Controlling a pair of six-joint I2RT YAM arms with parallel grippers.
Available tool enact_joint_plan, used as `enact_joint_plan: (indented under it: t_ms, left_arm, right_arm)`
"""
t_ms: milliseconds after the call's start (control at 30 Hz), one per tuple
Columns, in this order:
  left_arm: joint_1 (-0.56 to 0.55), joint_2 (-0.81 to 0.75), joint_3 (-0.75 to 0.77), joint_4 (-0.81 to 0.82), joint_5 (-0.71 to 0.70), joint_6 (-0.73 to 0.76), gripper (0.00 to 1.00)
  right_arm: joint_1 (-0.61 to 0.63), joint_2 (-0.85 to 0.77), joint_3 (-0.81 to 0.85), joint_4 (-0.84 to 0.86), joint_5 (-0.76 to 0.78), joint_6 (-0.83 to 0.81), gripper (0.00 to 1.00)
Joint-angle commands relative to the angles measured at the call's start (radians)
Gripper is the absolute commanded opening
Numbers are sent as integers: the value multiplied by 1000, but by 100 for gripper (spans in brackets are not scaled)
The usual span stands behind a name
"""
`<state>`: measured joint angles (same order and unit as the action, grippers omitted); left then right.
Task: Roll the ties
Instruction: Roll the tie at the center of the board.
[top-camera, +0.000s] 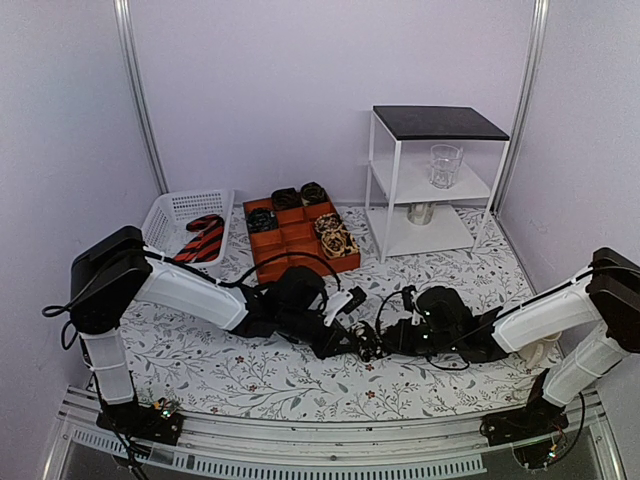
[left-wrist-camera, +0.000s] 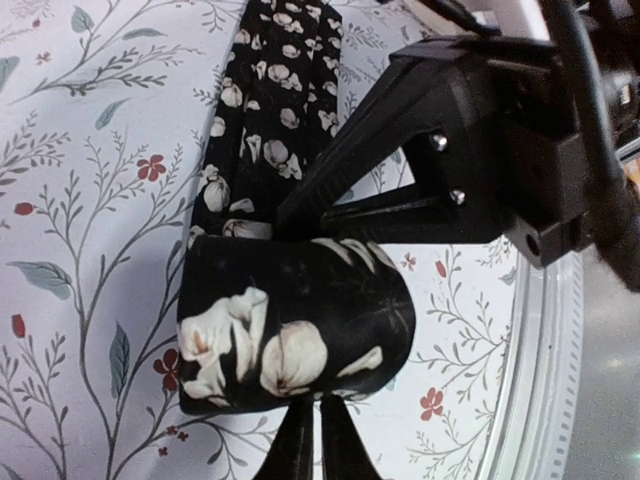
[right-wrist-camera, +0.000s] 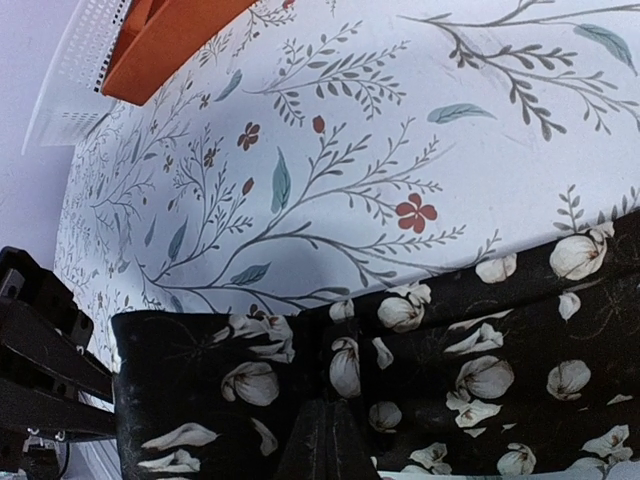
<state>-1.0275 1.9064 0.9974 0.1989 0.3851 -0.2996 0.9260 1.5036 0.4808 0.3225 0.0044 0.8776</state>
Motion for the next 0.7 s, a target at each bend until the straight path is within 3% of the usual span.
enact_joint_plan:
  t_ms: [0, 200, 667]
  left_arm:
    - [13, 11, 26, -17, 12, 17, 4]
    - [12, 14, 37, -17, 16, 16, 1]
    - [13, 51, 82, -14, 64, 31, 4]
  right_arm:
    - [-6, -33, -28, 78, -36, -26, 0]
    - [-6, 12, -37, 135, -107, -25, 0]
    - [-5, 21, -66, 82, -93, 101, 0]
